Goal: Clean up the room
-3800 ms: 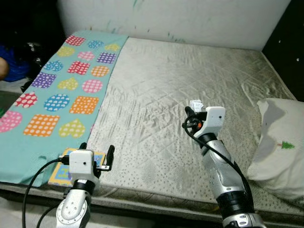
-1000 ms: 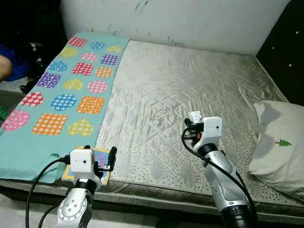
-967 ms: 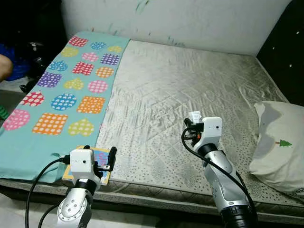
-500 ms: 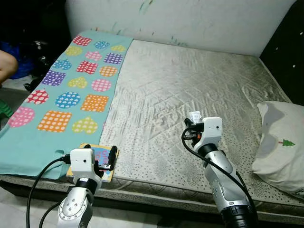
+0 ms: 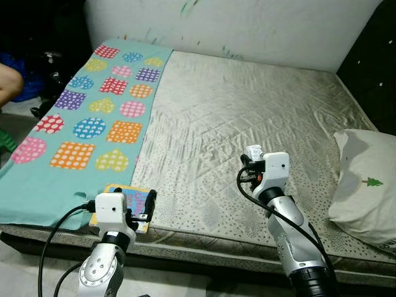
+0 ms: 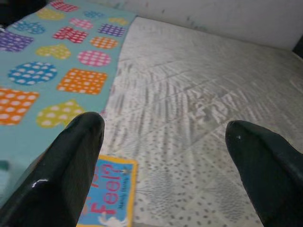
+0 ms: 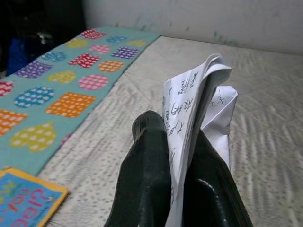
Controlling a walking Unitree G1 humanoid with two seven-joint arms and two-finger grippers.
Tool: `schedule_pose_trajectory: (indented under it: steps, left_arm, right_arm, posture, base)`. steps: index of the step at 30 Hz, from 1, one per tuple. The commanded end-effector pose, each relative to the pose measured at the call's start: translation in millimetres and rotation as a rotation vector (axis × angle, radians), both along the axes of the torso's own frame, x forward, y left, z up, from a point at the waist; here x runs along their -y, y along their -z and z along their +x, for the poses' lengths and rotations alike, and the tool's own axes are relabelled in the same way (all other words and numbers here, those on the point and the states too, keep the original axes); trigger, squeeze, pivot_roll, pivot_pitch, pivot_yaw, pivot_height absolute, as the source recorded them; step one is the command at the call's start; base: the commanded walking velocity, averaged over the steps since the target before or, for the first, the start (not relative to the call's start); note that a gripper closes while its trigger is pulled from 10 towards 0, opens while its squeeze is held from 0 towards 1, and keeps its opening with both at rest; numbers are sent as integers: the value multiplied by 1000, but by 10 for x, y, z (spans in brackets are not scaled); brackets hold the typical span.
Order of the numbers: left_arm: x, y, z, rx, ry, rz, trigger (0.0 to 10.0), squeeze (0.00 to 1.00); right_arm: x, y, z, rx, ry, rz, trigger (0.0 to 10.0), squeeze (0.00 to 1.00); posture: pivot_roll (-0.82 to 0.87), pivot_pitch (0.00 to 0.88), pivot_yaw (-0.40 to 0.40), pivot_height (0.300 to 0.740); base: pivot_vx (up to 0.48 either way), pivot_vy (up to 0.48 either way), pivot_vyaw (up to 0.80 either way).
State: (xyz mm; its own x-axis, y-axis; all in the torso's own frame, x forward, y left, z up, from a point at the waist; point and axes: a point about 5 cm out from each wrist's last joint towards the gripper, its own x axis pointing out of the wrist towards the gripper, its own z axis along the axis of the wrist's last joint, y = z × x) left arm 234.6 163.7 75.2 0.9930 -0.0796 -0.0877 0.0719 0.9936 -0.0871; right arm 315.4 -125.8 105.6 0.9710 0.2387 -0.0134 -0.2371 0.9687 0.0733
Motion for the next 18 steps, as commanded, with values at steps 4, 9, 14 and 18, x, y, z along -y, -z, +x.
schedule_pose_trajectory:
  steps: [4, 9, 14, 18]
  left_arm:
    - [41, 5, 0, -6, 10, -6, 10000, 0]
    - [45, 7, 0, -7, 10, -6, 10000, 0]
    - [47, 3, 5, -5, 7, -11, 10000, 0]
    - [37, -5, 1, 5, 0, -30, 10000, 0]
  right_arm:
    - [68, 0, 14, -1, 12, -13, 10000, 0]
    - [75, 0, 18, 0, 12, -18, 10000, 0]
    - [77, 1, 24, 0, 11, -21, 10000, 0]
    - [71, 2, 21, -1, 9, -21, 10000, 0]
  posture:
    - [-56, 85, -74, 740]
    - [-56, 84, -76, 740]
    - [-57, 86, -79, 740]
    - [-57, 86, -79, 740]
  base:
    - [0, 449, 0]
    - [0, 441, 0]
    - [0, 329, 0]
    - [0, 0, 0]
